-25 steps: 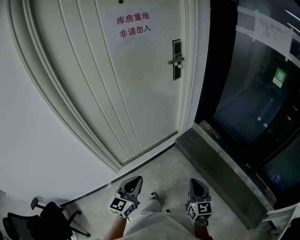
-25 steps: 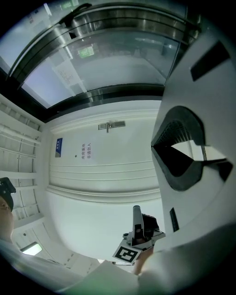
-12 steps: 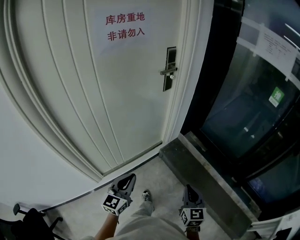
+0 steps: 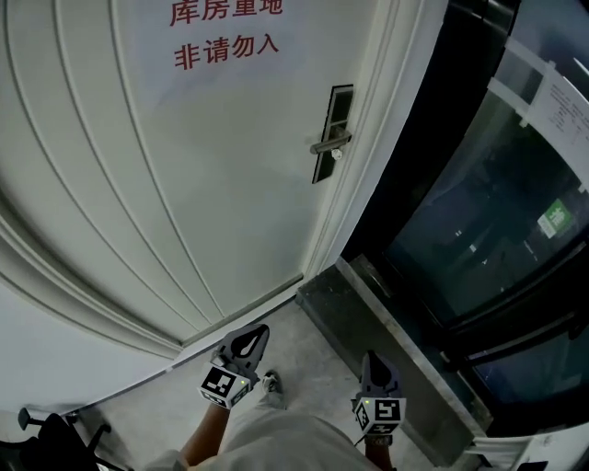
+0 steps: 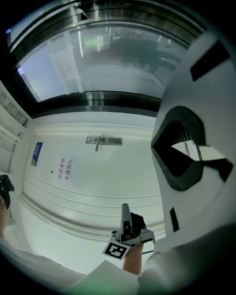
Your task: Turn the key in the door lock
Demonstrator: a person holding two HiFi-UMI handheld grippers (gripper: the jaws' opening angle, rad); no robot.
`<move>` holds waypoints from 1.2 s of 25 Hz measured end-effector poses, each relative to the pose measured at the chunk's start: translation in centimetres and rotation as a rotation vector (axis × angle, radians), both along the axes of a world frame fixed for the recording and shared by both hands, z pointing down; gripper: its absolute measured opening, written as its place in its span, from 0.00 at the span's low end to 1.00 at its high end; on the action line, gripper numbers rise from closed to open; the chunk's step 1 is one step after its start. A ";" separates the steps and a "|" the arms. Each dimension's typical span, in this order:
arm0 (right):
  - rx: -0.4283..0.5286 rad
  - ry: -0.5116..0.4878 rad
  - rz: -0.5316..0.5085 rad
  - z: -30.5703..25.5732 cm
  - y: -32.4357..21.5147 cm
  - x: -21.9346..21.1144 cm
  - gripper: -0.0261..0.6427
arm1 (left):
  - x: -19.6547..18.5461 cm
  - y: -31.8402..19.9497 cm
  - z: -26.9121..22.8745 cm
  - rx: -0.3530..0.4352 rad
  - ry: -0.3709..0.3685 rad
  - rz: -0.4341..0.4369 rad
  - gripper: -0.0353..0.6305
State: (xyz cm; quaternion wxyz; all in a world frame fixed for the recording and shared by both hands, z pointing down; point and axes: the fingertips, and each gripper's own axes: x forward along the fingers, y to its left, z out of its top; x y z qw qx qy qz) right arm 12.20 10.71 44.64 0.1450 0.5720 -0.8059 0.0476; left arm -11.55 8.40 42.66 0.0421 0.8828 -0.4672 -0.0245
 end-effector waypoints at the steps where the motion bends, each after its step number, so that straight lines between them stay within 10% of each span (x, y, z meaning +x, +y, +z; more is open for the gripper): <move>1: -0.003 0.002 -0.002 0.0 -1.0 -0.1 0.03 | -0.2 -1.1 -0.1 0.002 0.005 -0.003 0.06; 17: 0.047 0.001 -0.025 -0.9 -12.6 -1.7 0.03 | -1.1 -11.3 -1.6 0.048 -0.032 0.023 0.06; 30: 0.075 0.007 -0.285 -1.8 -23.5 -6.1 0.03 | -4.1 -15.0 -2.6 0.043 -0.083 -0.201 0.06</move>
